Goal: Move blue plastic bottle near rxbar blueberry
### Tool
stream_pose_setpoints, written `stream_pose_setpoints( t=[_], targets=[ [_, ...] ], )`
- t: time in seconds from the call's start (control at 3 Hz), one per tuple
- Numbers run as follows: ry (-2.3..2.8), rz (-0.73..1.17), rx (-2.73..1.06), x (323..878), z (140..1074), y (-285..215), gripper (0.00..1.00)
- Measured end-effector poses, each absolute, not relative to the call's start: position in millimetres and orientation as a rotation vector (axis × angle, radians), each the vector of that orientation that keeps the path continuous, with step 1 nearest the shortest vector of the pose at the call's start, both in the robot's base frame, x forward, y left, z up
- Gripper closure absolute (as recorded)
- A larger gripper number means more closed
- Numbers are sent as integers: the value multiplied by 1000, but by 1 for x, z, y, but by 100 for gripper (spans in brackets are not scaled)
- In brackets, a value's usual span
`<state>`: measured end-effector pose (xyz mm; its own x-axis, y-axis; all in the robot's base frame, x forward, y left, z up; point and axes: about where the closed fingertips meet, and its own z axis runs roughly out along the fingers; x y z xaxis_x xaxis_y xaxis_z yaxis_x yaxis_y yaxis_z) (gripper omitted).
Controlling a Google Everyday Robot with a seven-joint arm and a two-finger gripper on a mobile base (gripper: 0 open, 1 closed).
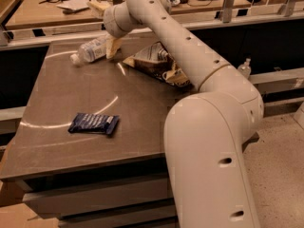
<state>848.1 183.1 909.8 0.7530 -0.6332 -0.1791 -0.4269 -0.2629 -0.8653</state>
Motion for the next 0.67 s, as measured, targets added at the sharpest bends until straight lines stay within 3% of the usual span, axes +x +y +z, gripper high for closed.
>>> stream_pose_setpoints(
  t=[0.33, 0.67],
  targets=[
    [811, -206, -1938, 846, 902, 187, 0],
    [793, -179, -1956, 844, 899, 191, 16]
  ],
)
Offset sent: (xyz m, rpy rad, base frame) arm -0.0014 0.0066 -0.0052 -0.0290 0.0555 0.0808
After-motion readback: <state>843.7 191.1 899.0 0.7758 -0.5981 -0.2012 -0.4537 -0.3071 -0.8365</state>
